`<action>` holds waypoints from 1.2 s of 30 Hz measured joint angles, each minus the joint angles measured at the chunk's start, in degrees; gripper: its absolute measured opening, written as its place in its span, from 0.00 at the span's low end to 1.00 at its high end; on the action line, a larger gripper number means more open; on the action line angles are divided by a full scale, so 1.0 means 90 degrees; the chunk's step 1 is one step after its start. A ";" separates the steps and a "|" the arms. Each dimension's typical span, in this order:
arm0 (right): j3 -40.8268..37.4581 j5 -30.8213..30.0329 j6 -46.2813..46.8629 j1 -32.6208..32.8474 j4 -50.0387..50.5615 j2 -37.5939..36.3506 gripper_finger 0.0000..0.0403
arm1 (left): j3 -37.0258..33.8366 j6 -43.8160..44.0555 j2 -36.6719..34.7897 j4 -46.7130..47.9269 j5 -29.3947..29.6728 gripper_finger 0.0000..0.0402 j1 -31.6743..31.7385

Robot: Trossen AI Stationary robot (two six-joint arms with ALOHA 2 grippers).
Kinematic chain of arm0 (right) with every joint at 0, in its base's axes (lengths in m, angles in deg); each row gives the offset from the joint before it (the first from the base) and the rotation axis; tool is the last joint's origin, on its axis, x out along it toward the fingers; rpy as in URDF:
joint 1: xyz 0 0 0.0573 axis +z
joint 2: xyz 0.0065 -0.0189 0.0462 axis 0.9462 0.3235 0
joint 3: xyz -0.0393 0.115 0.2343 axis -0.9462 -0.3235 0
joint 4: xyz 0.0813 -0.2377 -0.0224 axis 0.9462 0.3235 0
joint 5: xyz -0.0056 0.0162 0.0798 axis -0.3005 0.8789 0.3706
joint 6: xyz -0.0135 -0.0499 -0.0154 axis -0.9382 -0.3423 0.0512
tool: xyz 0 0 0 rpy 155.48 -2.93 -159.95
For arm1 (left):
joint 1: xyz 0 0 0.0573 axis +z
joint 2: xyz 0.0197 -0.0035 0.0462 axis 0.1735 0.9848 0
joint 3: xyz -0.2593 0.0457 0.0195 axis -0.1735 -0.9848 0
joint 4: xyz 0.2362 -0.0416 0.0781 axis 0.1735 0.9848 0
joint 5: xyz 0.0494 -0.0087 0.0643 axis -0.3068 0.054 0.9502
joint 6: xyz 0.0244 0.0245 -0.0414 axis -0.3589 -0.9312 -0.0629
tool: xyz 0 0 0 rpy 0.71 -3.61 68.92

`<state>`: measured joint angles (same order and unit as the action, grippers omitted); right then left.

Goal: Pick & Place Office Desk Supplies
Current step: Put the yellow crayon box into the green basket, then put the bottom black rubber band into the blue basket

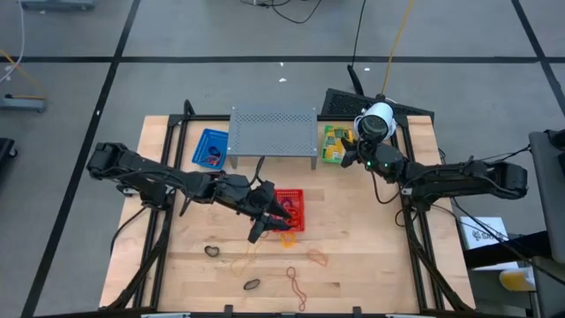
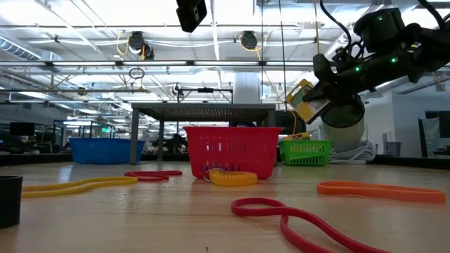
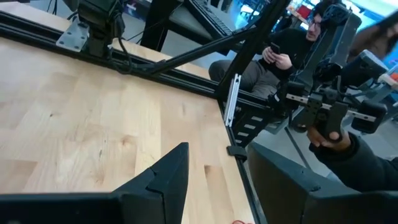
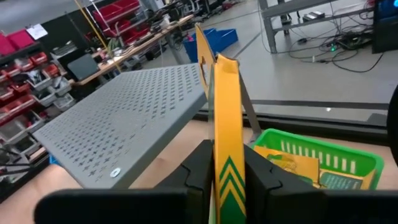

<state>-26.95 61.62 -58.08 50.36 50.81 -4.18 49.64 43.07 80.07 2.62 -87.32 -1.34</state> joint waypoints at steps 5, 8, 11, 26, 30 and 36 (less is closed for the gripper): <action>0.0000 0.0010 0.0019 -0.0023 -0.0091 0.0002 0.20 | 0.0000 0.0088 0.0000 -0.0021 0.0001 0.44 0.0000; 0.0002 0.0164 0.0010 -0.0023 -0.0325 0.0001 0.30 | 0.0000 0.0168 0.0000 -0.0021 0.0002 0.44 0.0000; 0.0005 0.0335 -0.0040 -0.0023 -0.0612 -0.0001 0.40 | 0.0000 0.0195 0.0000 -0.0021 0.0002 0.44 0.0000; 0.0010 0.2865 -0.0967 0.1295 -0.2866 -0.0003 0.58 | -0.0002 0.0207 0.0000 -0.0826 0.0013 0.44 -0.0058; 0.0010 0.3952 -0.0947 0.2464 -0.2810 -0.0001 0.55 | -0.0005 -0.0601 0.0007 -0.0988 -0.0630 0.43 -0.0575; 0.0012 0.3382 -0.1800 0.4722 -0.2626 0.0130 0.54 | -0.0005 -0.1764 0.0005 -0.0699 0.1440 0.37 -0.2034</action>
<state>-26.84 92.06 -74.28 92.86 27.17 -3.01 49.60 27.20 80.11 -3.68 -74.35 -19.65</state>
